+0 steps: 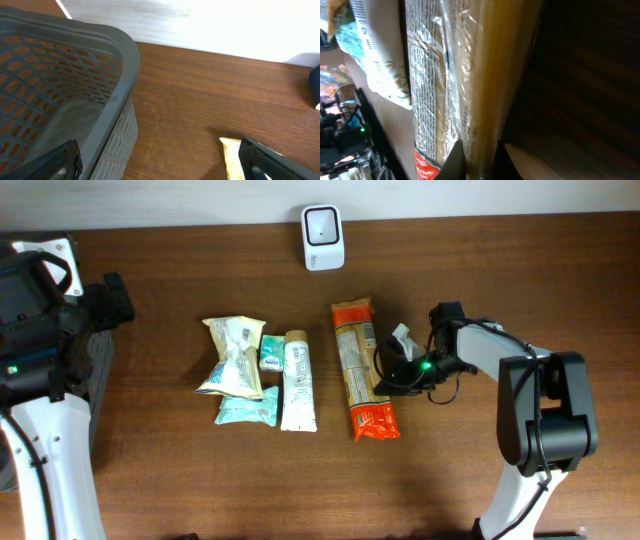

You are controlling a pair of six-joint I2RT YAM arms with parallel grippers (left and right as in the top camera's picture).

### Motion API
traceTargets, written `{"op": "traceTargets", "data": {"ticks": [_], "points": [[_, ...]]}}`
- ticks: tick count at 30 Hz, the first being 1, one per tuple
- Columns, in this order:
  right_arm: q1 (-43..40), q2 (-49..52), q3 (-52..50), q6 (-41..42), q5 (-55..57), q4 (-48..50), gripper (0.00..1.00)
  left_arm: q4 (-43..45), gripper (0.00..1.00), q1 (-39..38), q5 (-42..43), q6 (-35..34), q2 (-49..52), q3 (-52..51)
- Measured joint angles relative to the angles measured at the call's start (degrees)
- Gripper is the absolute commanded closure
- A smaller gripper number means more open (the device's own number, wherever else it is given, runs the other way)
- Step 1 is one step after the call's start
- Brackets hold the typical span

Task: Scan the item barcode
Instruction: 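Raise the spaghetti pack with the right gripper up to the white scanner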

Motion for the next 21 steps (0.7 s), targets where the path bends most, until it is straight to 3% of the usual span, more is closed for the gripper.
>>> {"op": "traceTargets", "data": {"ticks": [7,12,15,21], "points": [[0.1,0.0,5.4,2.6,3.6,-7.8,0.96,0.0,0.01,0.0,0.0,0.0,0.0,0.0],[2.6,-11.2,10.1,11.6,25.2,-14.1,0.96,0.0,0.01,0.0,0.0,0.0,0.0,0.0],[8.5,-14.7,10.2,14.7,36.5,-16.5,0.96,0.0,0.01,0.0,0.0,0.0,0.0,0.0],[21.2,-8.9,10.2,18.9,47.4,-13.8,0.95,0.0,0.01,0.0,0.0,0.0,0.0,0.0]]}}
